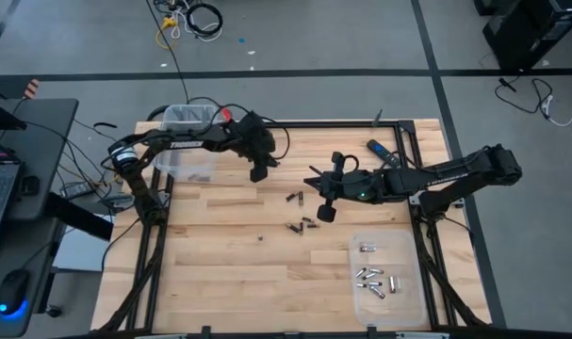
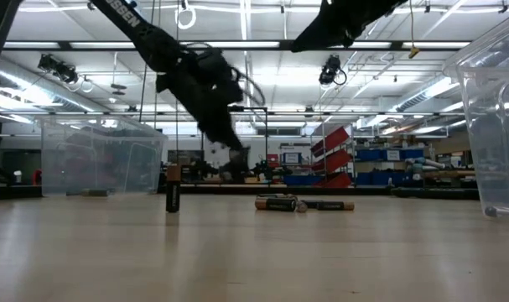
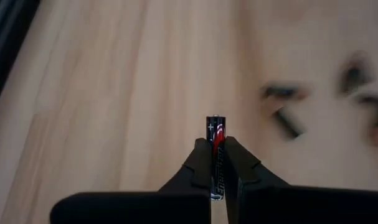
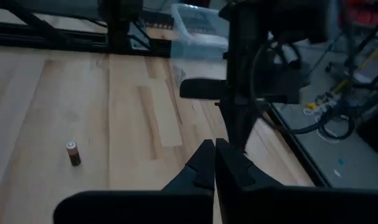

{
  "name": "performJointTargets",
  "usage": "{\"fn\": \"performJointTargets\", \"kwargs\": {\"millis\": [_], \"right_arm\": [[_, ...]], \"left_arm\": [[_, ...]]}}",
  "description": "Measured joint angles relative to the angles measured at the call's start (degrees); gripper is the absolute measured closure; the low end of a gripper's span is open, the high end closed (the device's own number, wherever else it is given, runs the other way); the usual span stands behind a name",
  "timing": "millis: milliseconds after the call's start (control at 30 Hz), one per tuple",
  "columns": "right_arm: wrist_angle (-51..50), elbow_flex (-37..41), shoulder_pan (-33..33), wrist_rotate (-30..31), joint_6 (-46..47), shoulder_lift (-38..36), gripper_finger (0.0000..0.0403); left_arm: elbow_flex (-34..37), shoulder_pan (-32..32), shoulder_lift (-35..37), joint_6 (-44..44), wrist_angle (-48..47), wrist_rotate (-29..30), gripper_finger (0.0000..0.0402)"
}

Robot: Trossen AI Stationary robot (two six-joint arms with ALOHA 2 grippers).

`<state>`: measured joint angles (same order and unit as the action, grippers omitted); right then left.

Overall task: Sort batteries
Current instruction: Put the black and silver battery into the bottom transparent bin

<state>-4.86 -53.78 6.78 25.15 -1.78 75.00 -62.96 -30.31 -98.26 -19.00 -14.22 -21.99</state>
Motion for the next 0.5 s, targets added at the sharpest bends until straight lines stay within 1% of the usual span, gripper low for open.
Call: {"fn": "performJointTargets", "kwargs": {"millis": [100,167,233,333,433,500], "right_arm": [[6.26,3.19,0.32,-0.65,-0.84,0.00,0.0402],[12.19,6.29,0.86,-0.77,-1.76,0.00,0.0402],[21.84,10.19,1.68,-0.77,-4.36,0.07,0.0402],[36.10,15.82,3.01,-0.86,-9.76,0.92,0.0402],[45.29,19.17,3.98,-0.89,-13.79,2.01,0.0399],[47.99,19.97,4.45,-0.86,-15.40,2.61,0.0395]], "left_arm": [[-0.13,1.76,2.00,-2.73,1.26,-5.12,0.0400],[-0.13,3.12,2.93,-5.52,1.25,-8.71,0.0400],[-0.13,4.55,3.61,-7.36,1.87,-13.12,0.0400],[-0.13,6.94,4.23,-8.04,5.60,-18.92,0.0400],[-0.13,9.36,4.25,-7.24,10.62,-21.24,0.0400],[-0.14,10.96,4.23,-6.10,14.43,-21.08,0.0400]]}}
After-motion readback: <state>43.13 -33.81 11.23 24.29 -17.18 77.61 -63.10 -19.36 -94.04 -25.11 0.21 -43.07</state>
